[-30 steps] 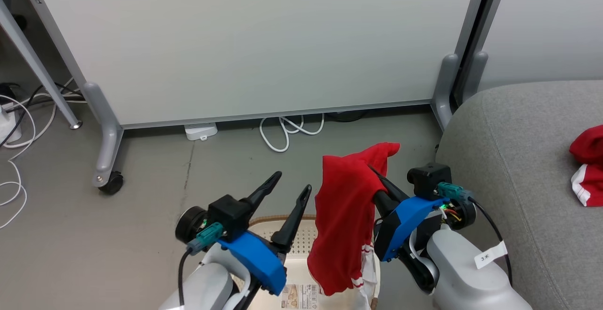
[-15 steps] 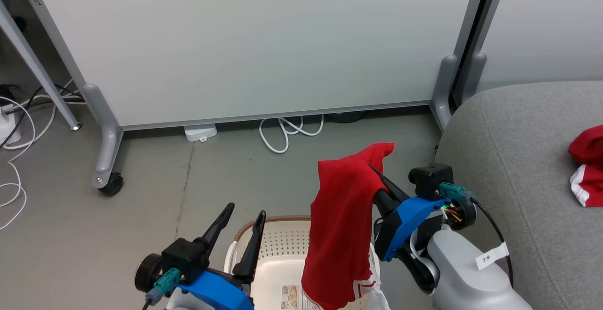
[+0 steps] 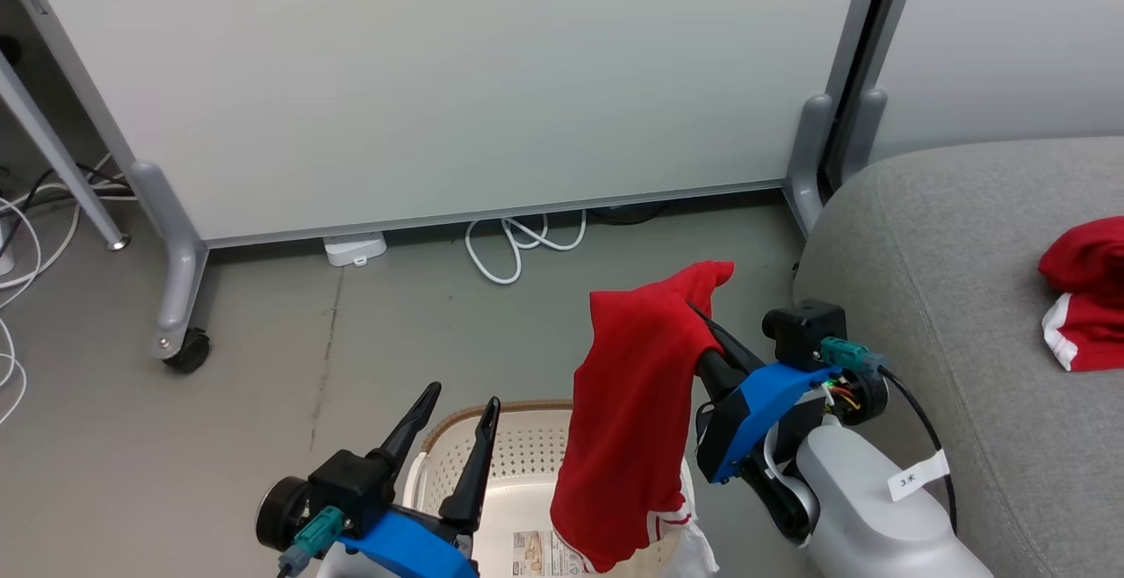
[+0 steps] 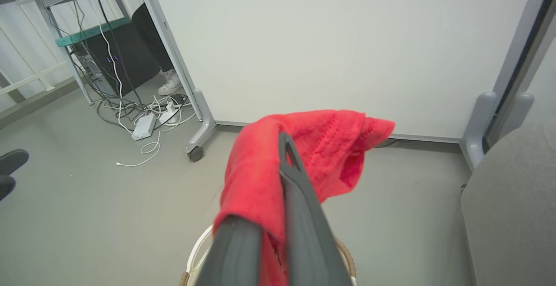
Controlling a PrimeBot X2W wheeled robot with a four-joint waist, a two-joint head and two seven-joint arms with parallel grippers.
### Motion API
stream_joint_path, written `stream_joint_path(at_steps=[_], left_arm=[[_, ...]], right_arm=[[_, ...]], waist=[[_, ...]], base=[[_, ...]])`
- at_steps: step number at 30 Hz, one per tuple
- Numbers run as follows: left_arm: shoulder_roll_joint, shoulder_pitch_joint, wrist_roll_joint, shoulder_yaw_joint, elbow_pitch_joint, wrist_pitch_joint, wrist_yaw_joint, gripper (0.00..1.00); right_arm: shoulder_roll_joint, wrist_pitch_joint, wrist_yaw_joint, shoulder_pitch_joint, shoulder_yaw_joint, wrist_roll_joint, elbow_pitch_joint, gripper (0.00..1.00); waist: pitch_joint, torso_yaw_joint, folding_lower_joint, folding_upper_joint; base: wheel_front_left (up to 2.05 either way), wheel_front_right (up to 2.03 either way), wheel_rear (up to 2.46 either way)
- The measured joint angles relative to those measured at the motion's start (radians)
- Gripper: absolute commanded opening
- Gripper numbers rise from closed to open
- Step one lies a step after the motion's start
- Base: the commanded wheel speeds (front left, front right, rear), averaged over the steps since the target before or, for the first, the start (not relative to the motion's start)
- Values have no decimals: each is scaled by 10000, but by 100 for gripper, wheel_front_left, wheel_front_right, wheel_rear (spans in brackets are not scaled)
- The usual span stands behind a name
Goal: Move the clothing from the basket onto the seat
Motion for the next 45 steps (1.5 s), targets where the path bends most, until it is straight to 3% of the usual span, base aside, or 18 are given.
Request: stream_joint_path(at_steps=[11, 32, 37, 45], left_arm=[[-90, -102, 90, -23, -140, -2, -2, 100], [-167, -514, 100, -119, -336, -2, -4, 100], [-176, -541, 100, -150, -311, 0, -4, 100], [-173, -543, 104, -186, -299, 0, -4, 100]], right_arm=[[0, -8, 0, -8, -52, 77, -359, 0], [-2, -10, 0, -43, -439, -171, -715, 0], [-4, -10, 0, -21, -577, -222, -736, 0], [-4, -10, 0, 70, -771, -288, -821, 0]], waist=[[128, -1149, 0, 0], [548, -4372, 0, 0], [656, -4694, 0, 0], [715, -4621, 1, 0]], base=[[0, 0, 0], [0, 0, 0], [0, 0, 0], [0, 0, 0]])
